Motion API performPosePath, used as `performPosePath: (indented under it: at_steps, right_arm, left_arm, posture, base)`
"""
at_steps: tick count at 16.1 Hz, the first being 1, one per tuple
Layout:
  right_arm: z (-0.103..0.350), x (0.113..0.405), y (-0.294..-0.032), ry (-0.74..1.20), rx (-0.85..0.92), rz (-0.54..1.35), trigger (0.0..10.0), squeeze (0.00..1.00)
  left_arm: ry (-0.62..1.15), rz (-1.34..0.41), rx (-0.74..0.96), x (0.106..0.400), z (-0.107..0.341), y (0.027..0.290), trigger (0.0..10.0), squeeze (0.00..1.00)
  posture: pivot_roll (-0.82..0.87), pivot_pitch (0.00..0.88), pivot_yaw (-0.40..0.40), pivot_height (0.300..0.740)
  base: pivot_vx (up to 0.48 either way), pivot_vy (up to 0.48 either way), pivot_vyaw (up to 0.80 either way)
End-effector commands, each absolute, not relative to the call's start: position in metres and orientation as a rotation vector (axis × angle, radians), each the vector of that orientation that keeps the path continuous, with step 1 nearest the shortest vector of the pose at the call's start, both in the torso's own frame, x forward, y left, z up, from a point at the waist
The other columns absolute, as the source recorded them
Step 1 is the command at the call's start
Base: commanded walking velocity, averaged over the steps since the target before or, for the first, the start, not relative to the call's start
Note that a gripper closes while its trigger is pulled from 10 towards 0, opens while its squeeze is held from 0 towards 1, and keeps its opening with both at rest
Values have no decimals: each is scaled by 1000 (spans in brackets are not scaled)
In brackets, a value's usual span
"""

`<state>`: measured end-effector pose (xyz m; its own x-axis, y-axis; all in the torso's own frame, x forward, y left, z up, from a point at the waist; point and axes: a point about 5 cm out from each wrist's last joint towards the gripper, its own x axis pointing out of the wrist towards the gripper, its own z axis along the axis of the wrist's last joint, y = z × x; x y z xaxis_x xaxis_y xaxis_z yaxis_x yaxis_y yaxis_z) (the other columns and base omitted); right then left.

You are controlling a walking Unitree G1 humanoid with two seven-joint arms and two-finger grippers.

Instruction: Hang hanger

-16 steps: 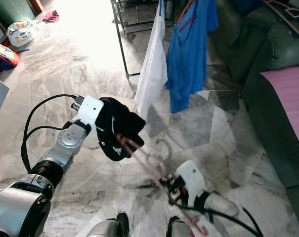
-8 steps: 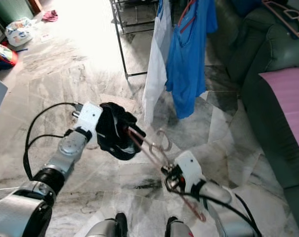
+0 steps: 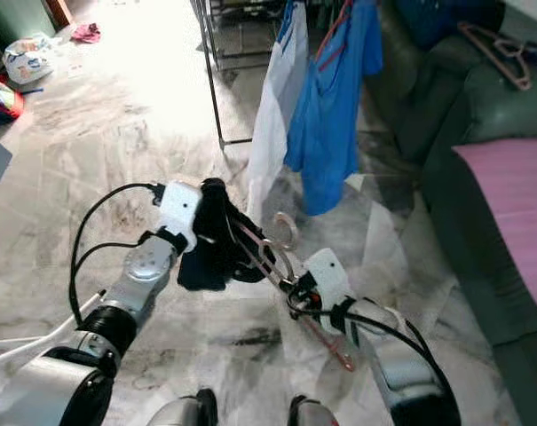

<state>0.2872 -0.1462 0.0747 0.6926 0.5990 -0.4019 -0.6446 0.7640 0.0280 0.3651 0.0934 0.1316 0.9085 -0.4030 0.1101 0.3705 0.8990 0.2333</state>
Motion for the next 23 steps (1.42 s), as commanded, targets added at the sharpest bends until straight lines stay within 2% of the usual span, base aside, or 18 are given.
performPosePath:
  at_steps: [1, 6, 8, 9, 13, 15, 18, 20, 23]
  right_arm:
    - [71, 287, -145, 416, -102, 715, 10000, 0]
    - [62, 288, -148, 456, -111, 701, 10000, 0]
    - [64, 304, -160, 417, -85, 541, 10000, 0]
    - [64, 305, -161, 413, -80, 522, 10000, 0]
    - [67, 324, -195, 391, 90, 235, 10000, 0]
    - [80, 333, -217, 334, 145, 102, 10000, 0]
    - [103, 344, -231, 233, 213, 24, 10000, 0]
    - [130, 355, -230, 116, 286, 27, 10000, 0]
    - [160, 362, -214, -8, 460, 79, 10000, 0]
  left_arm:
    - [-257, -435, 205, 365, 147, 87, 10000, 0]
    - [-349, -567, 277, 355, 151, 79, 10000, 0]
    - [-383, -607, 241, 349, 155, 81, 10000, 0]
    - [-386, -609, 237, 349, 155, 81, 10000, 0]
    - [-419, -619, 184, 342, 158, 89, 10000, 0]
    - [-374, -608, 204, 341, 148, 94, 10000, 0]
    - [-304, -630, 219, 336, 131, 92, 10000, 0]
    - [-224, -688, 230, 328, 111, 83, 10000, 0]
    - [-173, -735, 260, 319, 94, 72, 10000, 0]
  posture:
    - [-50, 133, -5, 740]
    - [-50, 142, -9, 740]
    - [-47, 144, 0, 740]
    - [-46, 143, 1, 740]
    - [-29, 141, 8, 740]
    - [-28, 143, 9, 740]
    - [-33, 151, 13, 740]
    - [-41, 159, 15, 740]
    - [-53, 170, 14, 740]
  base:
    - [0, 0, 0]
    - [0, 0, 0]
    - [0, 0, 0]
    - [0, 0, 0]
    - [0, 0, 0]
    - [0, 0, 0]
    - [0, 0, 0]
    - [0, 0, 0]
    - [0, 0, 0]
